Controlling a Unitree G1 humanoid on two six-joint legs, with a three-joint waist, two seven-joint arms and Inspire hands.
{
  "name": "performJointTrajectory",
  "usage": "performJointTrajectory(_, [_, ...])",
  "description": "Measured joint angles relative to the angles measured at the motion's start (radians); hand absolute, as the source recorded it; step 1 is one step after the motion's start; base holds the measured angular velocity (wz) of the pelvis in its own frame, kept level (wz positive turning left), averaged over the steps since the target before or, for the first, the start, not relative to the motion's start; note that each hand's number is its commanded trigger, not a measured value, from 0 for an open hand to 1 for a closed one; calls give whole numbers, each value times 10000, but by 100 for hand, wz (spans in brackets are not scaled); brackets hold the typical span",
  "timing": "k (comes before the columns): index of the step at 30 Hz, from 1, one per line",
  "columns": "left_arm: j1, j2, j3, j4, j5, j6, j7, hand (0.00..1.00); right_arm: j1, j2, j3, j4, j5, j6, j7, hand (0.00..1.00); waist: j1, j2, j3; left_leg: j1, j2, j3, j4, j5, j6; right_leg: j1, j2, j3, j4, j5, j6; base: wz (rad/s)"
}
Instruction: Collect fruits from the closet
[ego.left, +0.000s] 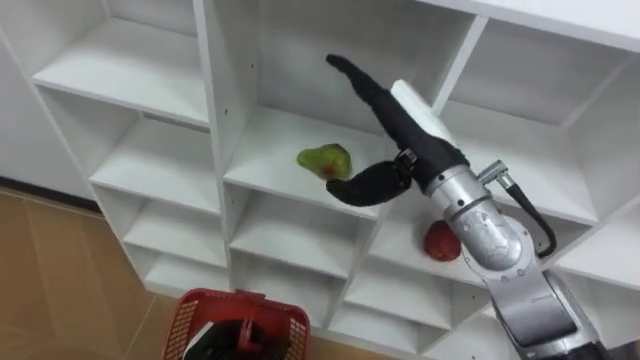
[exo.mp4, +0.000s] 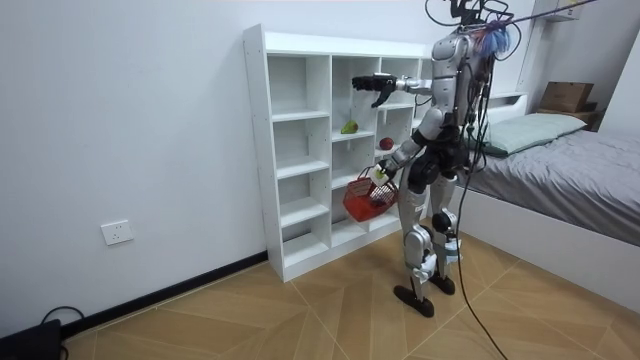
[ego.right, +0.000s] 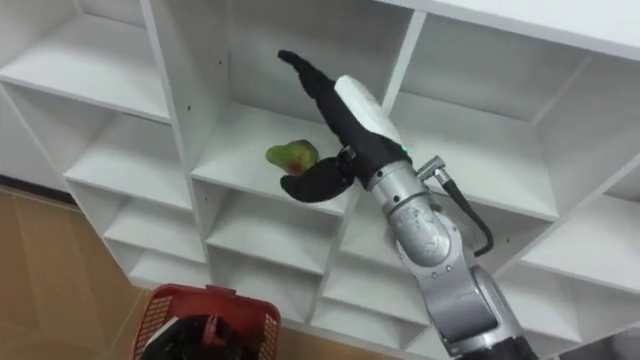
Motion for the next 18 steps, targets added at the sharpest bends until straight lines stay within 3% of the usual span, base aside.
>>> performJointTrajectory(3, [11,-9,160,0,-15,100,-91,100,-530,-11,-1,738,78,54,-234,0,114,-145,39,-63,-21,-177,31,20,-28,-1,1,-74,-7,-1,1,15])
performJointTrajectory(7, [11,38,375,-13,162,441,-160,100,-1245,-18,-8,1837,797,29,-801,0,260,-373,20,-331,-50,-505,209,36,-52,-77,5,-209,-5,-4,5,23])
performJointTrajectory(12, [-23,174,376,-34,410,555,-188,100,-1996,-14,-8,3365,1156,31,-1520,0,325,-601,-13,-747,-80,-869,455,38,-55,-206,-50,-670,5,-5,5,27])
performJointTrajectory(18, [-188,368,512,9,536,741,-195,100,-3154,-34,-9,5155,1828,44,-2023,0,354,-826,12,-1556,-186,-1073,795,47,-71,-759,-79,-896,15,-4,3,13])
